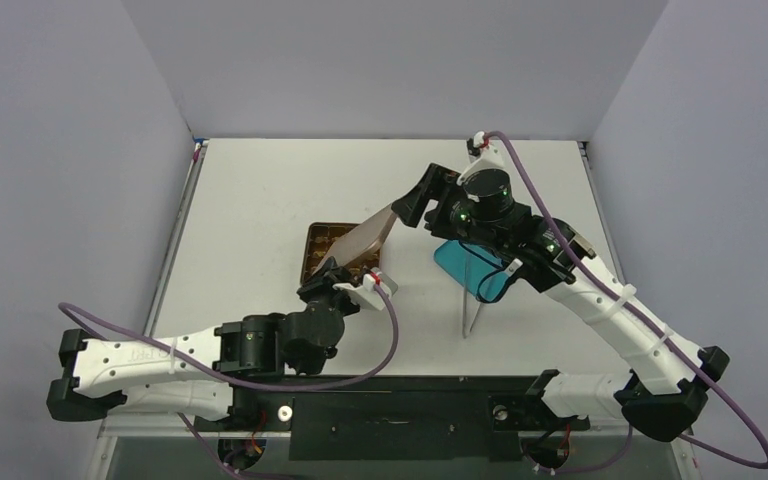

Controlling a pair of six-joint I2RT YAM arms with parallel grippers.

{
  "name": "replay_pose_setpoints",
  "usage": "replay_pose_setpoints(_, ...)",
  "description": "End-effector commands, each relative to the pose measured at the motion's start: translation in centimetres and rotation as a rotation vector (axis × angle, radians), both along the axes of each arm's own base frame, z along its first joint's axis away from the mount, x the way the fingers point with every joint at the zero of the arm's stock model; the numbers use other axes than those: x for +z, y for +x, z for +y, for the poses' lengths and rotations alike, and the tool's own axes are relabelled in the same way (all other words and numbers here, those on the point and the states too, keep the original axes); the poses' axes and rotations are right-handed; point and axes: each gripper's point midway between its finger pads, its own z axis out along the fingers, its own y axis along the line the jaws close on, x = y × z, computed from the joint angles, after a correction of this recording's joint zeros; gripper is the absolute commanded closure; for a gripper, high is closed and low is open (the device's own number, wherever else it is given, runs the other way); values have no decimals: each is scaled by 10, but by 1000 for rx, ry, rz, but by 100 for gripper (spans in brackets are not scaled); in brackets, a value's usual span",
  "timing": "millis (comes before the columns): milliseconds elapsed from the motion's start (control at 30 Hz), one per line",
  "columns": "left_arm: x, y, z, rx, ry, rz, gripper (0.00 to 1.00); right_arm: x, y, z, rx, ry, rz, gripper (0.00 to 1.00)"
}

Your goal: Pack the cookies

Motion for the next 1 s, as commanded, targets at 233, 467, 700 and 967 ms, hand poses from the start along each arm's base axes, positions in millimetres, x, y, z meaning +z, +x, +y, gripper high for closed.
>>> replay_pose_setpoints(233, 15, -1, -1, 106, -10, -100, 100, -9, 0, 27, 56, 136, 58, 29)
replay_pose_setpoints(467, 10, -4, -10, 99, 9, -104, 100, -11, 3, 39, 90, 152, 72, 29)
replay_pose_setpoints(700, 7, -4, -18, 94, 9, -103, 100, -15, 5, 49, 118, 156, 91, 38)
replay_pose_setpoints(967, 4, -5, -25, 83, 31, -107, 100, -15, 4, 51, 140, 165, 99, 67)
